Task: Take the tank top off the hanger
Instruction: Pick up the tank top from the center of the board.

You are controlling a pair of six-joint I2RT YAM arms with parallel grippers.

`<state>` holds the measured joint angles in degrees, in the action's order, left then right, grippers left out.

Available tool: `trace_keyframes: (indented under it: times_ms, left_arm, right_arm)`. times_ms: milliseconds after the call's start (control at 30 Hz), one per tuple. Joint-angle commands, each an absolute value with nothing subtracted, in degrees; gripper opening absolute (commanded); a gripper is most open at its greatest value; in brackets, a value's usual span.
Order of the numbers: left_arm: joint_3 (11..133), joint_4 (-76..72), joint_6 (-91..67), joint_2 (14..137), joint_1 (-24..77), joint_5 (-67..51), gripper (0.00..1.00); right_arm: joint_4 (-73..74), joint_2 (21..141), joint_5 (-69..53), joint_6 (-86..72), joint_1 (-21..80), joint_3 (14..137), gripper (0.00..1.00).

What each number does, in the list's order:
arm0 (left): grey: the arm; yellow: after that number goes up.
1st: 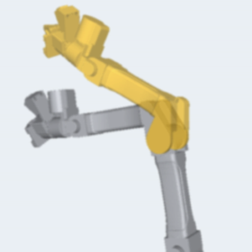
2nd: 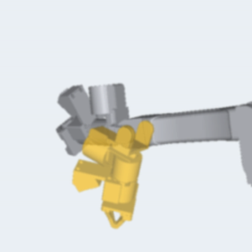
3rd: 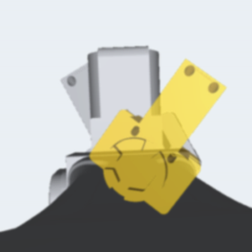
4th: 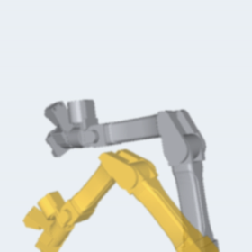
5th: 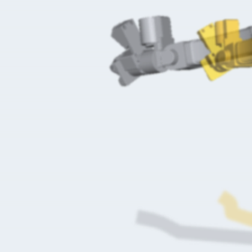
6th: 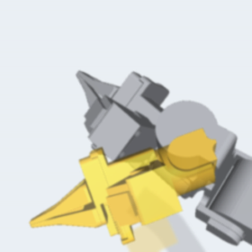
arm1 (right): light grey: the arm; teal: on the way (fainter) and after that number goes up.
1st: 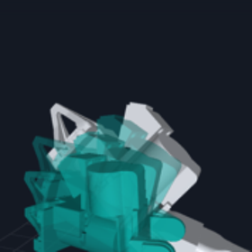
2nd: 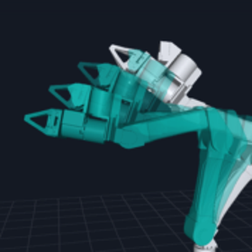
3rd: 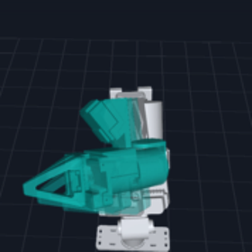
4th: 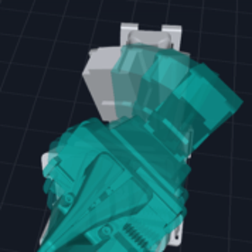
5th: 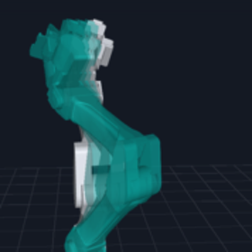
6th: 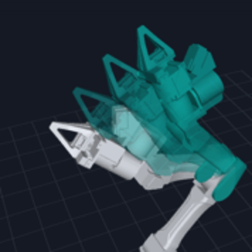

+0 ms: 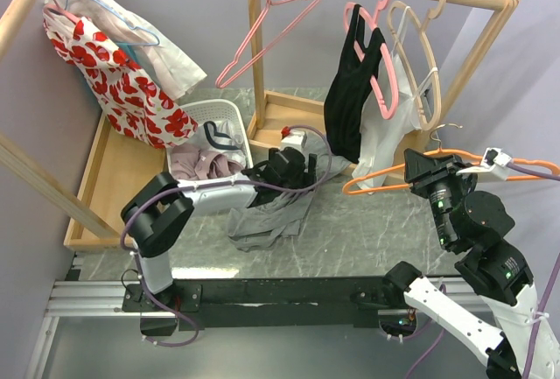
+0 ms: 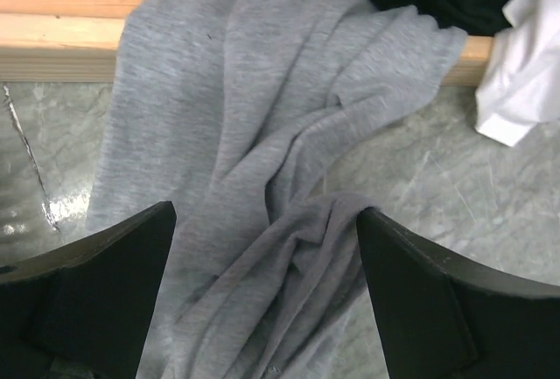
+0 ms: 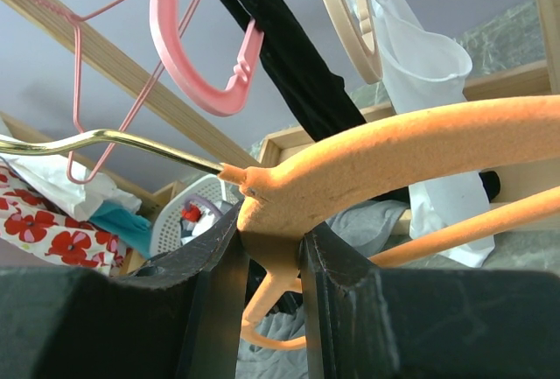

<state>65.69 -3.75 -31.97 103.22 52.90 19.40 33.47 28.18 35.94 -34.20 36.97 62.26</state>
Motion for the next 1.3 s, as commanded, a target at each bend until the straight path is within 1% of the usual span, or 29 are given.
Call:
trace_keyframes:
  times_ms: [0,233,333,367,433,467,567,700,900,1100,1267]
  left_arm:
    - [69.95,-1.77,-32.26,107.56,52.21,20.04,0.91]
    - [73.47,1.48,-33.22,113.46,51.94,18.11,0.91]
    - [72.43,1.23,-33.48,113.73,51.77,16.96,0.80]
    - [72.07,1.14,-33.57,113.30,51.77,16.88,0.63]
    - [70.85,0.88,-33.92,111.19,51.77,16.88,0.40]
    - [70.49,0.53,-33.84,110.14,51.68,16.61,0.20]
    - [70.14,0.96,-33.14,105.39,51.77,16.17,0.01]
    - [70.22,1.49,-31.38,95.40,51.77,18.10,0.01]
    - [73.73,2.37,-25.50,82.47,51.68,24.78,0.01]
    - [75.59,2.38,-20.76,73.85,51.50,29.70,0.01]
    - [77.87,4.29,-16.18,71.02,51.24,36.63,0.01]
  right_arm:
    - [30.32,27.95,36.65,-33.66,36.91,61.96,0.09]
    - [30.32,28.30,36.12,-33.49,36.91,62.31,0.10]
    - [30.06,28.13,36.12,-33.66,36.91,62.31,0.11]
    - [30.06,28.21,36.12,-33.66,36.91,62.31,0.11]
    - [30.15,28.21,36.12,-33.84,36.91,62.23,0.11]
    - [30.15,28.21,36.12,-33.92,36.91,62.14,0.11]
    - [29.88,28.30,35.95,-34.10,36.91,61.88,0.11]
    - [29.62,28.83,35.68,-34.01,36.91,61.96,0.11]
    - [29.27,29.35,35.33,-34.01,36.91,61.96,0.11]
    - [28.30,29.97,34.63,-34.10,36.91,61.52,0.11]
    - [27.34,30.58,33.49,-34.63,37.00,60.74,0.11]
